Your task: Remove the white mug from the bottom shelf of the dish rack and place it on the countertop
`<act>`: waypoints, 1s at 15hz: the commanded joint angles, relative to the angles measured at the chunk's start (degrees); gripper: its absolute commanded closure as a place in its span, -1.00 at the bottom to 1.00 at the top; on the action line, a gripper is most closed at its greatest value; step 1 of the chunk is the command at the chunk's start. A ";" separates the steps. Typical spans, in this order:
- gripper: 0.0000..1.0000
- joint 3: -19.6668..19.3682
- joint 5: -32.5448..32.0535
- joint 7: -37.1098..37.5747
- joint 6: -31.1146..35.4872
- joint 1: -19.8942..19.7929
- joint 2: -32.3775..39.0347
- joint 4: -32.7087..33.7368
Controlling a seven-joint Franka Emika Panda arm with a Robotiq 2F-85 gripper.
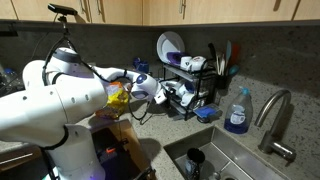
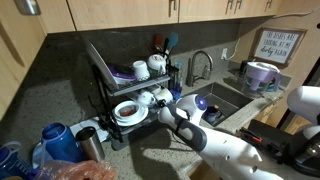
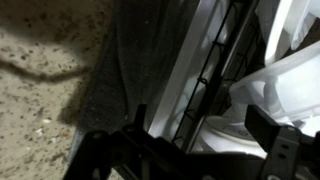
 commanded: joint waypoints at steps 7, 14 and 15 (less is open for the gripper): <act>-1.00 0.34 -3.50 0.30 2.89 4.55 5.69 -8.68; -1.00 0.34 -1.53 -0.24 4.80 4.23 5.23 -10.36; -1.00 0.42 -1.19 -0.33 4.81 4.09 4.95 -10.26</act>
